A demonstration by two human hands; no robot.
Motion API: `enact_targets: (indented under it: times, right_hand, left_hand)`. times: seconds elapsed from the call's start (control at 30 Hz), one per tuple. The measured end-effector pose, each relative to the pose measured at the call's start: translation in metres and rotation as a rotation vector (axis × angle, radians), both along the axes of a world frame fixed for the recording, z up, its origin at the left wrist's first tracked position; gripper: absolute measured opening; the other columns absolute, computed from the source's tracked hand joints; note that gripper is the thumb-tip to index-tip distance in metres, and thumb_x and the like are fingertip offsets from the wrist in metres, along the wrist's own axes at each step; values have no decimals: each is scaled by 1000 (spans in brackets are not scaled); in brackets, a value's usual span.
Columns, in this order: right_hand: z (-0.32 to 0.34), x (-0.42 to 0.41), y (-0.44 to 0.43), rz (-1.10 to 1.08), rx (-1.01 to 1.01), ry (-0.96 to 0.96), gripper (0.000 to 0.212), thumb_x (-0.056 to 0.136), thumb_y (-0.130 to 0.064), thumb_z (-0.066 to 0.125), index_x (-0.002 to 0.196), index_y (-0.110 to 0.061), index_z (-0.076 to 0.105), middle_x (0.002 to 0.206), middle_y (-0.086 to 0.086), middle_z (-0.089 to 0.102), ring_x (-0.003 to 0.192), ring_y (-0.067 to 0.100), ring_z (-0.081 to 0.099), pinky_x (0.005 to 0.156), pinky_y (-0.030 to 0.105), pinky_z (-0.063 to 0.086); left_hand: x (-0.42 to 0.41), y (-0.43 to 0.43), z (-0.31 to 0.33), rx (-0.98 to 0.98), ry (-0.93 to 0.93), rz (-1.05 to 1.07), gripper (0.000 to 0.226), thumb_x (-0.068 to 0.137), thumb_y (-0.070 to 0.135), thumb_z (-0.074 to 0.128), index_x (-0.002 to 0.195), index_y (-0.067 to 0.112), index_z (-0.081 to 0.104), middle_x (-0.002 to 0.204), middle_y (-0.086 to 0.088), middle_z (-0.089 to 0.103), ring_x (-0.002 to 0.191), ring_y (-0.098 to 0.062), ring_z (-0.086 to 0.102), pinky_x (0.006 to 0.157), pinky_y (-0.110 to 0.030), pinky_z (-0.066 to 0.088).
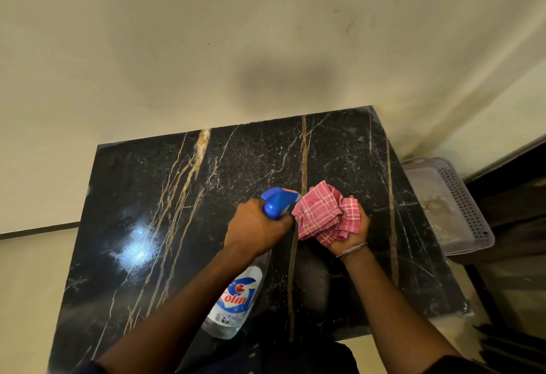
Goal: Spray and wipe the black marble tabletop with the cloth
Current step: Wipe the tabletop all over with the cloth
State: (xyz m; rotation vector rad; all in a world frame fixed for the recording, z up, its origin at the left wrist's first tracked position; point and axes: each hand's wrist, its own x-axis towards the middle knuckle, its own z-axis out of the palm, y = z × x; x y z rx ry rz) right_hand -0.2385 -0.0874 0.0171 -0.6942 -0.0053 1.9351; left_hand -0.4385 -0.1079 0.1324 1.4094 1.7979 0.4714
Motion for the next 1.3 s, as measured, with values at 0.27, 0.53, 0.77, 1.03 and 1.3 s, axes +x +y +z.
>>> enact_targets:
  times: [0.27,0.53,0.77,1.03,1.3]
  right_hand:
    - [6,-1,-8,-4,-50,-40,81,55,-52,82,126,-15,67,140,16,55,129,41,48,98,61,44]
    - [17,-15,-22,-78,-54,-57,98,56,-48,85,141,-15,51,143,16,52,134,40,44,103,61,41]
    - [17,5,-29,-276,-64,-463,51,88,-42,55,128,-13,63,136,14,59,124,30,55,106,48,42]
    - [-24,23,-26,935,786,-2292,79,93,-69,19,156,-28,-6,162,-3,-16,149,25,-18,114,61,-15]
    - [-49,26,-2,990,1035,-2348,82,90,-61,32,156,-16,15,164,9,7,150,35,4,112,70,4]
  left_hand:
    - [-10,-1,-6,-13,-40,9,26,77,35,72,94,18,62,72,3,65,59,-7,62,53,-19,45]
    - [-30,-6,-20,29,-73,-42,22,79,35,70,92,20,62,70,1,66,61,-12,64,59,-27,54]
    - [-31,-6,-28,20,-153,-79,25,85,30,69,103,15,62,76,0,66,68,-11,65,65,-24,53]
    - [-12,3,-39,-30,-126,1,29,82,33,70,102,13,64,77,-1,67,69,-14,67,69,-33,59]
    - [18,21,-48,-65,-119,156,21,81,31,71,93,16,65,72,1,67,63,-9,64,61,-25,53]
